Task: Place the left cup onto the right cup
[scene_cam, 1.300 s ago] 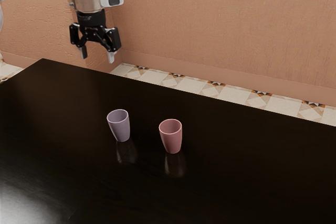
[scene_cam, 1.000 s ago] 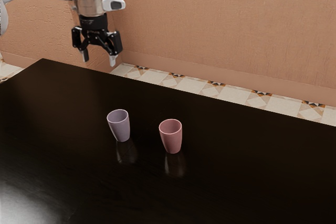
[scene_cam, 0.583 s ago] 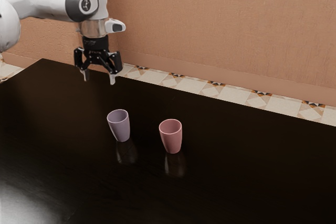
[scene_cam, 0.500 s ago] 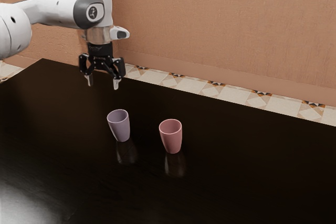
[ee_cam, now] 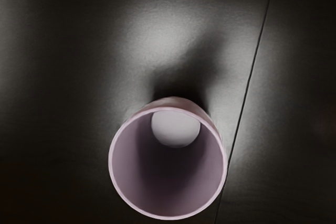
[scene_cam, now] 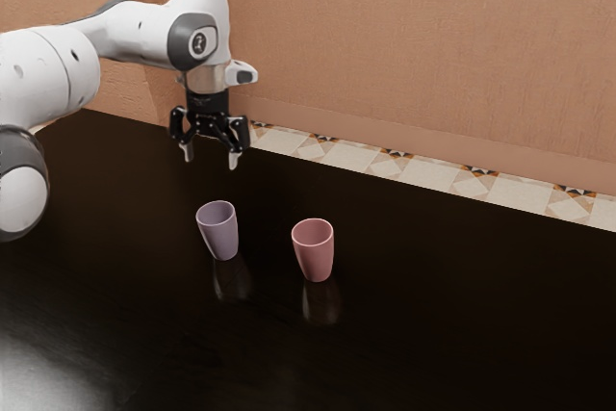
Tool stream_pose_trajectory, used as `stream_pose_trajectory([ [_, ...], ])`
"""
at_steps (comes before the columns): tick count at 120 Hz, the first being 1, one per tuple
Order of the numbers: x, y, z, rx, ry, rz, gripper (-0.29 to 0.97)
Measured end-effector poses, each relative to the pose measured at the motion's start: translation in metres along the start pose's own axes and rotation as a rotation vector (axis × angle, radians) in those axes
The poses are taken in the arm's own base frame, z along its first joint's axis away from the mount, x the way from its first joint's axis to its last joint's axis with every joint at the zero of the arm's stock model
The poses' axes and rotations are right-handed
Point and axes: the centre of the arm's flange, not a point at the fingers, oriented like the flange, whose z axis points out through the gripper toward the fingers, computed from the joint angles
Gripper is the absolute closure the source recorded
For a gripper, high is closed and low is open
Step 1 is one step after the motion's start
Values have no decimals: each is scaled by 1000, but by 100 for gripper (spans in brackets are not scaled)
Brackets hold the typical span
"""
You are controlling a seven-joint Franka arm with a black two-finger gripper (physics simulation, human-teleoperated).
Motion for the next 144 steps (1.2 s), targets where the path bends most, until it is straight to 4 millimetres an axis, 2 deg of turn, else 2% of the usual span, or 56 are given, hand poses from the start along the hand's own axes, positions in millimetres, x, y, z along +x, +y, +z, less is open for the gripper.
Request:
stream_pose_trajectory([
  [26,5,3,33,-3,1,5,0],
  [51,6,13,56,-10,20,18,0],
  [68,5,20,62,-15,39,27,0],
  [81,-4,23,70,-18,42,34,0],
  [107,-18,29,73,-25,66,43,0],
  [144,-20,37,79,-34,88,50,0],
])
